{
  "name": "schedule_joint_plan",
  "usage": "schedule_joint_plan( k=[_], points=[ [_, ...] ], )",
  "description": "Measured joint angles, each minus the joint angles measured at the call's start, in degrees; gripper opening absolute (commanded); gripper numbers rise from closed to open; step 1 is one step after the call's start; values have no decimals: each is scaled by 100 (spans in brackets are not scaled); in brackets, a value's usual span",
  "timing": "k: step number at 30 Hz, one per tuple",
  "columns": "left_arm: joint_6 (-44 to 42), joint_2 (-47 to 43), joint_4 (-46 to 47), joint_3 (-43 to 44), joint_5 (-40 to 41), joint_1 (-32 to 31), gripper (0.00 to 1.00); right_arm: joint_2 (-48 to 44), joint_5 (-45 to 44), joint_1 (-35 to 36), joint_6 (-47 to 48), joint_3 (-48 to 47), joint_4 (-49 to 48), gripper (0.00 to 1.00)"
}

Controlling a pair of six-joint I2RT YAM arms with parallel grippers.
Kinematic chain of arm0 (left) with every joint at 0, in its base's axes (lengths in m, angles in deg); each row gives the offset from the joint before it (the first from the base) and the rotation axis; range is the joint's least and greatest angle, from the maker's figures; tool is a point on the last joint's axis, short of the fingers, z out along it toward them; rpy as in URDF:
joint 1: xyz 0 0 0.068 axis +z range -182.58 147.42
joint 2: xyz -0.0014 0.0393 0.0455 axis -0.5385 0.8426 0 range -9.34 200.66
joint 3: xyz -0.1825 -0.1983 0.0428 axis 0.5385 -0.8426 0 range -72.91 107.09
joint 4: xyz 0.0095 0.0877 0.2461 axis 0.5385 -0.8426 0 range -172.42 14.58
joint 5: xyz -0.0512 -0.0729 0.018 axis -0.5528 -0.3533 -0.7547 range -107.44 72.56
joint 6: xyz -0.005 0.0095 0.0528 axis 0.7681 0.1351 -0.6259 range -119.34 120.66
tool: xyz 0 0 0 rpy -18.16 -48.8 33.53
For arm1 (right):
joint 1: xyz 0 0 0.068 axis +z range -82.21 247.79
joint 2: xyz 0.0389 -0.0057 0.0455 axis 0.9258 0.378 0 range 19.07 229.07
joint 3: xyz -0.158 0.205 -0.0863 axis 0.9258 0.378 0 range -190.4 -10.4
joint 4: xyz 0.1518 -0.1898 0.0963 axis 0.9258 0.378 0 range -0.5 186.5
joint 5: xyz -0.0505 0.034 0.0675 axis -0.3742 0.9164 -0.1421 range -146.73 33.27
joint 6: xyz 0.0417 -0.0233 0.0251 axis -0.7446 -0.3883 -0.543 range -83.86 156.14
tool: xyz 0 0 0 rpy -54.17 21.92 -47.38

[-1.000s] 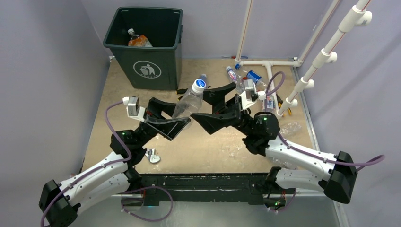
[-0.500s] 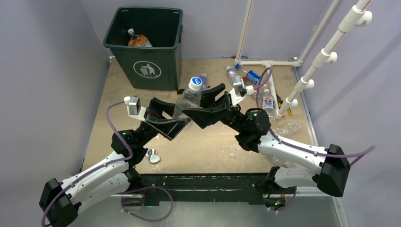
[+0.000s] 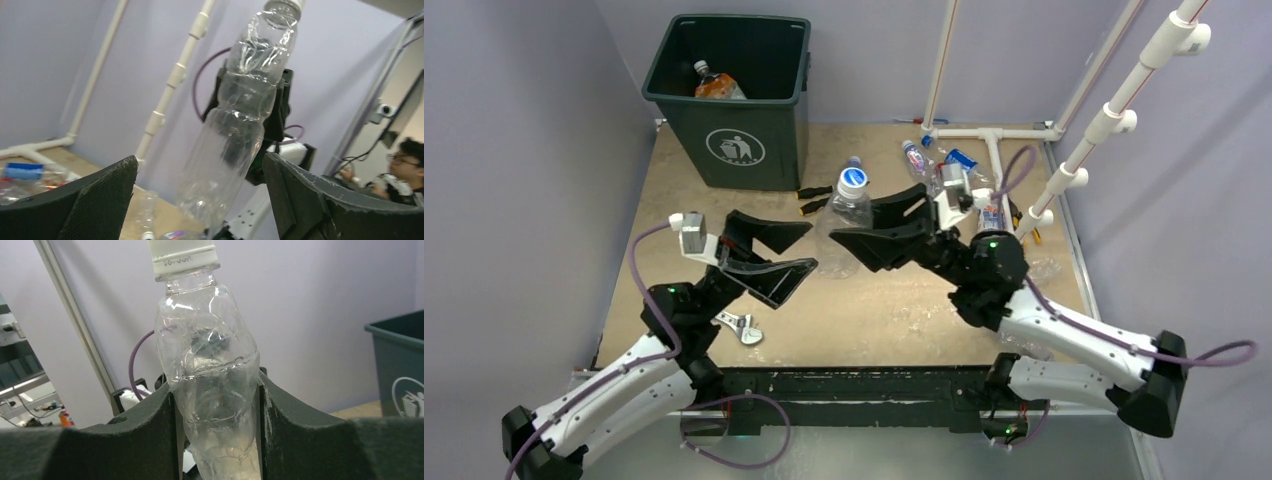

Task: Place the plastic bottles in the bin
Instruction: Pick up the plastic bottle at the center of the board.

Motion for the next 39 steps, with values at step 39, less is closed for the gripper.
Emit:
schedule_joint_plan(
  k=[39],
  points=[
    [-1425,1401,-1985,2505,-1703,0,84,-1805,44,0,914,1432,2072,29]
  ],
)
